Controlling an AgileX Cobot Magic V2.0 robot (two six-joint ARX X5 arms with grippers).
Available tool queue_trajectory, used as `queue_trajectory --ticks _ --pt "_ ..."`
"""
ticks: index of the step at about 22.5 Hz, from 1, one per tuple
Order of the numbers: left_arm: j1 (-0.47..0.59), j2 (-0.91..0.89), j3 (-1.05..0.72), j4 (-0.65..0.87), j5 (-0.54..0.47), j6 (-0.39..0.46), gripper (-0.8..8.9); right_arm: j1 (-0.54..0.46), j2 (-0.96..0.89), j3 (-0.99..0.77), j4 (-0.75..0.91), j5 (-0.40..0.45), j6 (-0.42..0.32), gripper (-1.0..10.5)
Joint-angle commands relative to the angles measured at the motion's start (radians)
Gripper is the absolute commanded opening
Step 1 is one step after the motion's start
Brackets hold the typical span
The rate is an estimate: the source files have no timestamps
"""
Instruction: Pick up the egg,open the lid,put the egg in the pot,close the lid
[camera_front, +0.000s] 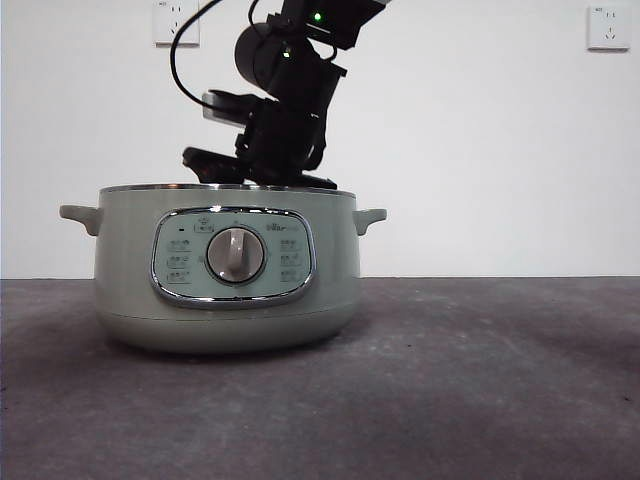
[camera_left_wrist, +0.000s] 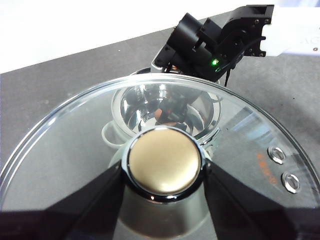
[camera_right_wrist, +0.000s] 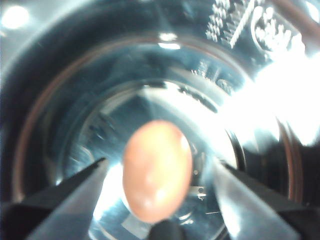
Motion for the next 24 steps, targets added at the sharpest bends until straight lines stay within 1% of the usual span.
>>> queue_trajectory --ticks 1,3,5,8,10,13,16,19,22,24 --pt "0.003 -0.007 0.016 0.047 0.008 0.011 -0.08 0.004 0.016 0.071 -0.031 0.000 0.020 3.8" --pt "0.003 -0.001 0.016 0.048 0.008 0.019 -0.08 0.004 0.015 0.196 -0.149 0.001 0.019 3.8" --pt "0.003 0.014 0.016 0.054 0.008 0.026 -0.08 -0.004 0.009 0.359 -0.309 0.012 0.019 3.8" --pt "0.003 0.041 0.016 0.098 0.008 0.037 -0.08 -0.011 0.003 0.605 -0.490 0.058 0.019 3.8" --pt "0.003 0.063 0.016 0.125 0.016 0.040 -0.08 -0.017 -0.018 0.701 -0.503 0.060 0.034 3.8" --pt "0.002 0.100 0.016 0.136 0.019 0.054 -0.08 -0.017 -0.079 0.719 -0.504 0.063 0.034 3.8" --pt "0.000 0.151 0.016 0.192 0.085 0.055 -0.08 -0.016 -0.148 0.719 -0.507 0.052 0.034 3.8" --pt "0.000 0.212 0.016 0.236 0.094 0.063 -0.08 -0.004 -0.239 0.706 -0.508 0.033 0.046 3.8" --pt "-0.007 0.285 0.016 0.277 0.099 0.072 -0.08 0.003 -0.377 0.593 -0.508 0.034 0.045 3.8" --pt "-0.013 0.317 0.016 0.310 0.123 0.079 -0.08 0.016 -0.454 0.504 -0.508 0.034 0.045 3.8"
